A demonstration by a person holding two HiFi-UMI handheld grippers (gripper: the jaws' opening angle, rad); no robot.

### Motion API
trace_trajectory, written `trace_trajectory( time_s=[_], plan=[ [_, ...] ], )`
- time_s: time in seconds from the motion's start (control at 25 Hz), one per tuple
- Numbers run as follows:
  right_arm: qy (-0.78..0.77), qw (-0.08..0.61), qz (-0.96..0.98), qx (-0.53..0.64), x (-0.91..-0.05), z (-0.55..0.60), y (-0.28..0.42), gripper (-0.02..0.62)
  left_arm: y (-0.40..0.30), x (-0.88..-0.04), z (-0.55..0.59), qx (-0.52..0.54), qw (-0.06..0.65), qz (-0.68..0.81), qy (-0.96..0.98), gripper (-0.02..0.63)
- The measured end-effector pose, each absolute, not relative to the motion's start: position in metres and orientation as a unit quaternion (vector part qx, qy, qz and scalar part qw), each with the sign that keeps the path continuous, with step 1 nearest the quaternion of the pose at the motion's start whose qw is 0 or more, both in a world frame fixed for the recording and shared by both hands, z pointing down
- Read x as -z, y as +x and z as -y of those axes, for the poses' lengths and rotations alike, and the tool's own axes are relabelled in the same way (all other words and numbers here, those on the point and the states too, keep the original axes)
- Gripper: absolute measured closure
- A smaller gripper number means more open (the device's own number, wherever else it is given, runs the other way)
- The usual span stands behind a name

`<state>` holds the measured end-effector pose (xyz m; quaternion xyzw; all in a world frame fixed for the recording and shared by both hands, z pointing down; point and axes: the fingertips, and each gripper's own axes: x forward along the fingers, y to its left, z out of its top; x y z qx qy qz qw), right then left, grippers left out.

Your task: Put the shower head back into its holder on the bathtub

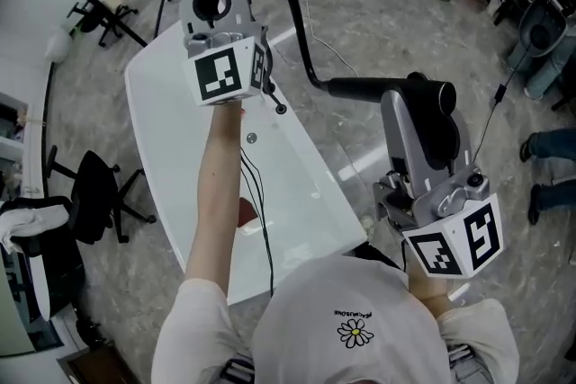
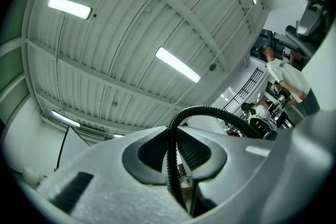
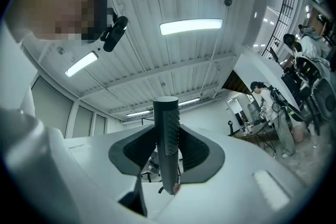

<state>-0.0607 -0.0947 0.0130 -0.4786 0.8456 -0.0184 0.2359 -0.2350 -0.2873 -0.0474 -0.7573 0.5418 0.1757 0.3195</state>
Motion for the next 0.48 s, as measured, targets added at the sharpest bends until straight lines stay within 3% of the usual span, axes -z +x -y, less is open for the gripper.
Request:
trace_trajectory(
  time_s=[0.48],
  plan=[
    [-0.489,0.199,-0.848,0.045,-0.045,0.131,-0.061,0.454,-0.235,-0.023,0.331,-0.149,0.265,-0.556,-0.773,0.552]
  ],
)
